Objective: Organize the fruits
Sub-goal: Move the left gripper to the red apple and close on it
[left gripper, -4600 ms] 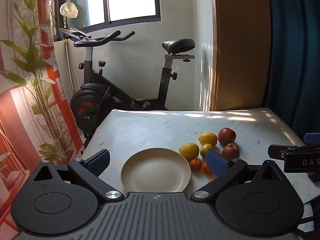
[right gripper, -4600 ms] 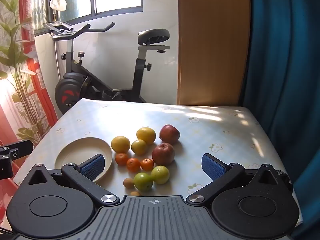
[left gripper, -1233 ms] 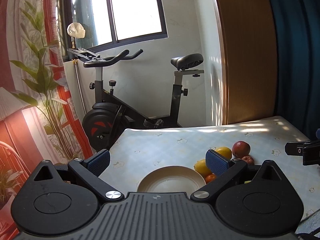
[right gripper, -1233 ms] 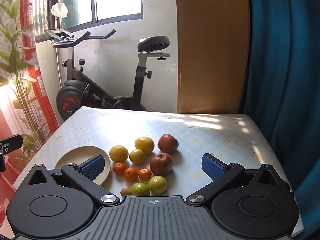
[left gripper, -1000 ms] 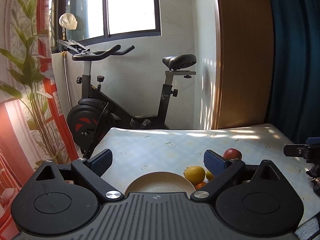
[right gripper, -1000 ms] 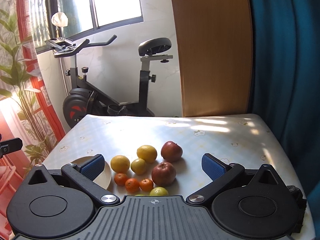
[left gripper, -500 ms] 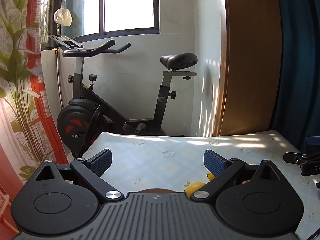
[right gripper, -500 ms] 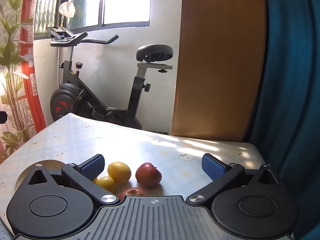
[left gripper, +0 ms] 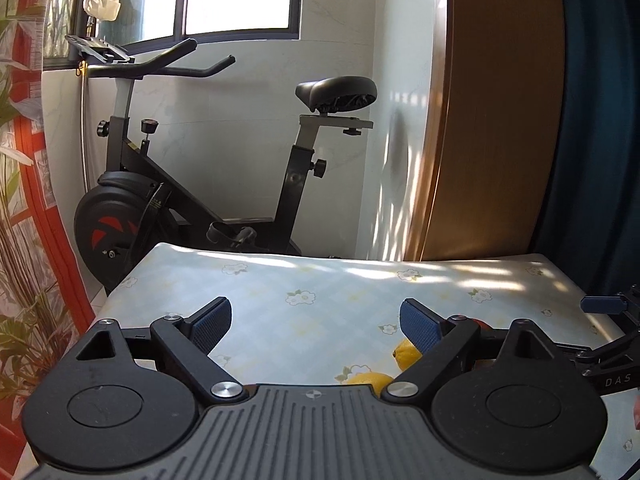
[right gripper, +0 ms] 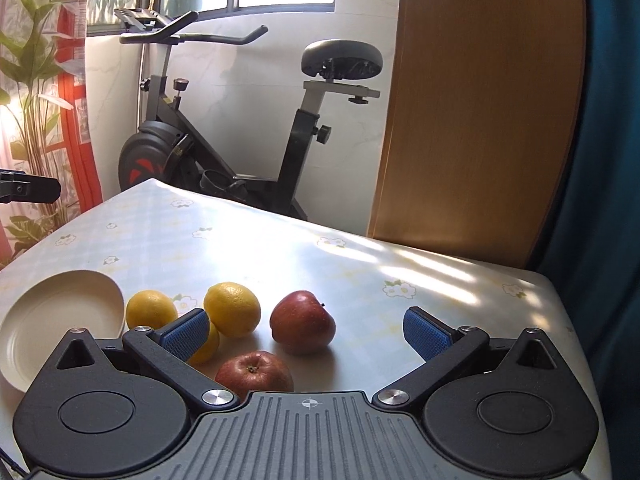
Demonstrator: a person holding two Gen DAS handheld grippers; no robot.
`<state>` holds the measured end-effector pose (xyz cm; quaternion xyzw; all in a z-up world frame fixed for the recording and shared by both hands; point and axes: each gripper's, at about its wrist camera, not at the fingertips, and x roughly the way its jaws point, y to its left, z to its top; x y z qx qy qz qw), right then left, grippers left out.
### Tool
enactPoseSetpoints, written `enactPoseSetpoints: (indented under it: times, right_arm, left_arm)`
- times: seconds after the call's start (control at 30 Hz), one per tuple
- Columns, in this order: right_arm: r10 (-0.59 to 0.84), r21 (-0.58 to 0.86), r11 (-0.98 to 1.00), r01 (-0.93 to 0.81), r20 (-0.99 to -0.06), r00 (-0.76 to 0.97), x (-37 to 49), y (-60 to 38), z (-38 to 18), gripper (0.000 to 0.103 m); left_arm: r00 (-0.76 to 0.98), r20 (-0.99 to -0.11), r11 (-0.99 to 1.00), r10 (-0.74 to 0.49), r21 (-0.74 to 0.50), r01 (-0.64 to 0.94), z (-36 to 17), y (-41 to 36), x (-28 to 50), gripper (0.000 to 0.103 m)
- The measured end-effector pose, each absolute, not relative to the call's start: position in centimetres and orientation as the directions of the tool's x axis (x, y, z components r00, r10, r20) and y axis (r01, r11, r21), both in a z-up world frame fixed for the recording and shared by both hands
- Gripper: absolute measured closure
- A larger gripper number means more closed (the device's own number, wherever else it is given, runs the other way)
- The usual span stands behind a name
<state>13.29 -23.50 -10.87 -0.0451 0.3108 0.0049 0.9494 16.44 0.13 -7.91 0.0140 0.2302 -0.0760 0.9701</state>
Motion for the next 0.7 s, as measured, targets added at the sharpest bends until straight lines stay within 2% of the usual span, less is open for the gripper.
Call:
enactPoseSetpoints:
  times: [0.1, 0.23, 0.37, 0.5, 0.7]
  right_arm:
    - [0.009, -0.055, 0.997, -0.056, -0.624, 0.782, 14.2, -24.3, -11.9, 0.000]
    - [0.011, -0.063, 0.996, -0.066, -0.632, 0.774, 14.4, -25.1, -12.8, 0.000]
    - [-0.008, -0.078, 0.996, -0.054, -0.631, 0.776, 14.2, -25.5, -13.5, 0.000]
    - [-0.004, -0.048, 0.998, -0.035, -0.643, 0.766, 14.0, -26.1, -14.0, 0.000]
    - [0.042, 0.025, 0.999, -0.035, -0.653, 0.757, 13.4, -26.8, -14.7, 0.001]
  left_arm:
    - [0.883, -0.444, 0.984, -0.153, 0.016, 0.178, -8.5, -1.2, 17.0, 0.010]
    - [0.847, -0.531, 0.983, -0.040, 0.133, 0.130, -9.2, -3.4, 18.4, 0.010]
    - [0.854, -0.520, 0.972, -0.032, 0.184, 0.149, -9.7, -4.2, 18.4, 0.010]
    - [0.838, -0.541, 0.965, -0.072, 0.176, 0.196, -9.9, -4.6, 18.7, 0.010]
    - [0.814, -0.578, 0.967, -0.053, 0.173, 0.186, -10.6, -4.8, 19.3, 0.010]
